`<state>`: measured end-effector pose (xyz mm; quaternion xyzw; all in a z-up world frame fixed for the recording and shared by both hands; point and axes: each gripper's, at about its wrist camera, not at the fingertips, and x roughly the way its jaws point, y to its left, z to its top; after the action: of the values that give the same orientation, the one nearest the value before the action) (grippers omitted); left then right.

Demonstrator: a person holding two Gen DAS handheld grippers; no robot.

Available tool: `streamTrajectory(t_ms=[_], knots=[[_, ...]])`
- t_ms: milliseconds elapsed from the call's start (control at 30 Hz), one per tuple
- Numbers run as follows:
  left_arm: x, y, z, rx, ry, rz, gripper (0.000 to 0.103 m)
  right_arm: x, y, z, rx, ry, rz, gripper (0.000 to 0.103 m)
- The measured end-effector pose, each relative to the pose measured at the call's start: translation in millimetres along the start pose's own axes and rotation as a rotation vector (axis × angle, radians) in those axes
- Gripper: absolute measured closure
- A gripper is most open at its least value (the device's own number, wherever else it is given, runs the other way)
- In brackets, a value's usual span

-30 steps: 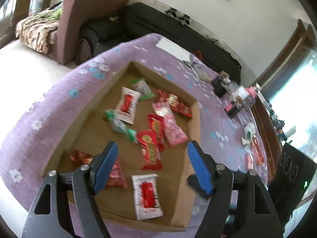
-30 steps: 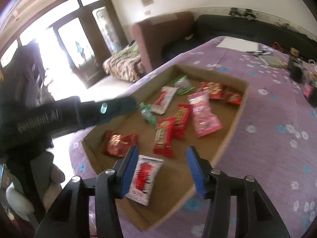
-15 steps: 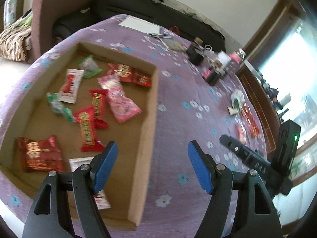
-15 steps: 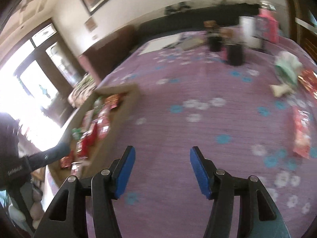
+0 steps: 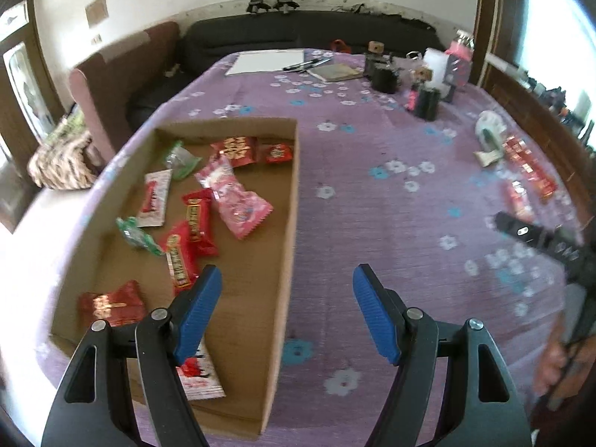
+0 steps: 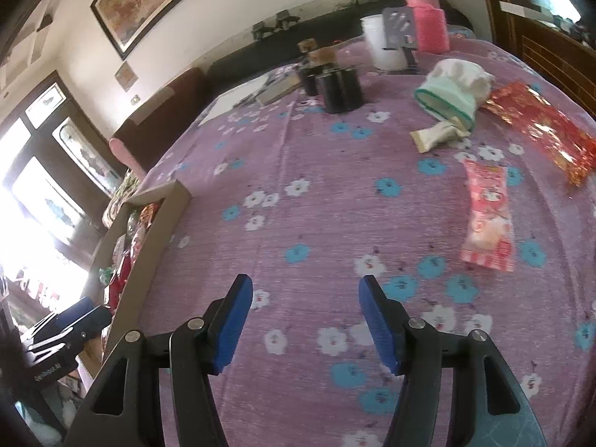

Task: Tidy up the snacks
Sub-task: 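Move both tools back over the table toward the remaining snacks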

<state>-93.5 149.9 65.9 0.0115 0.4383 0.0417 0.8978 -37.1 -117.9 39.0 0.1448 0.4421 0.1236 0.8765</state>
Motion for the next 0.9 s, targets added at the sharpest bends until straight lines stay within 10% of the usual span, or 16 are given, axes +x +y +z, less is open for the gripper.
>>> streamTrajectory(t_ms=[900], knots=[[8,-43,-10,0.123,0.07,-0.04,0.03,-29,-61,15,0.102,-0.057,-0.109,0.037]])
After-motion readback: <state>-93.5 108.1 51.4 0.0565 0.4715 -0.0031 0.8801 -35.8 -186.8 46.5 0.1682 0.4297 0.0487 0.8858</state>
